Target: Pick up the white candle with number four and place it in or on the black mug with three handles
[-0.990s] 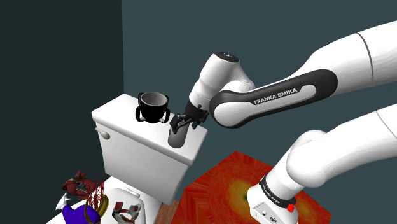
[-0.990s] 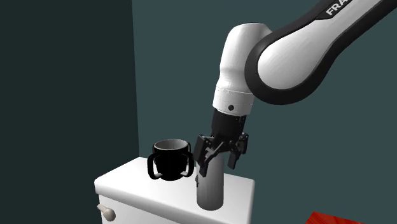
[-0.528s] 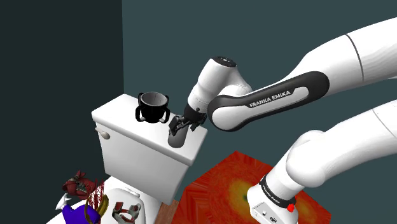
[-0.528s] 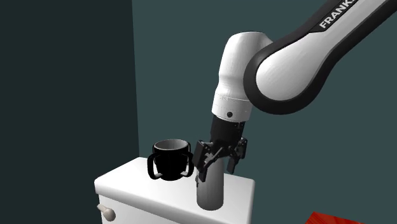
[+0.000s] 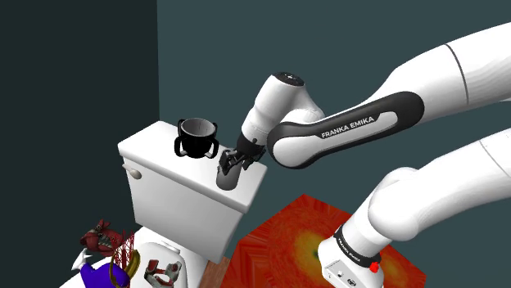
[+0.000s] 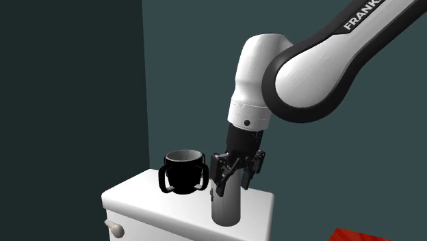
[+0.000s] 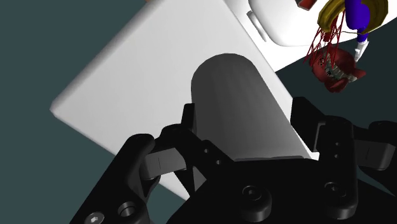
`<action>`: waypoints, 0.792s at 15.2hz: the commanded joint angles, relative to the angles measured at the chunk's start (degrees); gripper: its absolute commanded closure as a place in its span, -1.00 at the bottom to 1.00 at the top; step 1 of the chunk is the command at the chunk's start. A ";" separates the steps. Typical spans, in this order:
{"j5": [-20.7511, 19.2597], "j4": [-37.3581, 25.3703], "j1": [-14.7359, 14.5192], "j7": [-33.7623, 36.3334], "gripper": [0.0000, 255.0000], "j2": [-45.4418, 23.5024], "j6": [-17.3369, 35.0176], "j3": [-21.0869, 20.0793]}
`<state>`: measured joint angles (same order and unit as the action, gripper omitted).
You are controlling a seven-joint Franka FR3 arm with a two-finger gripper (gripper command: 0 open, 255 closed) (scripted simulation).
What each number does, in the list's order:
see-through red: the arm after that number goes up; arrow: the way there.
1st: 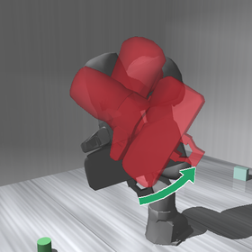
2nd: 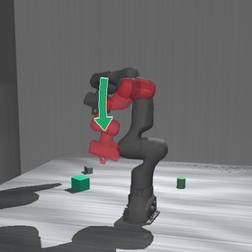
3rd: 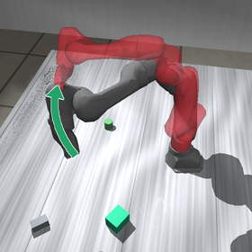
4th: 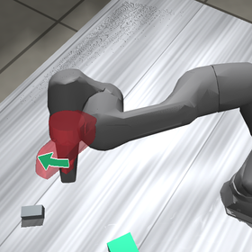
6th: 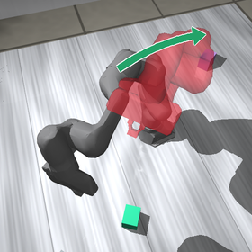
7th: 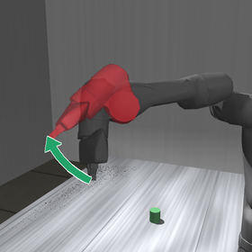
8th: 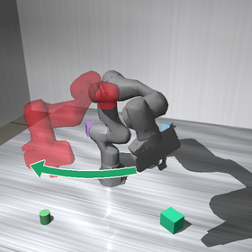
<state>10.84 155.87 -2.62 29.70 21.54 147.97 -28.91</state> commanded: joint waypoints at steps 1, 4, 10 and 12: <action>0.00 0.06 0.02 0.00 1.00 -0.06 0.01 0.01; 0.00 0.06 0.02 0.02 1.00 -0.08 0.05 -0.01; 0.78 -2.07 -0.85 -1.01 1.00 3.87 -5.95 1.58; 0.89 -2.88 -1.03 -1.26 1.00 5.01 -7.89 2.06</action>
<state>11.60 153.45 -3.48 28.73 25.60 141.45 -27.28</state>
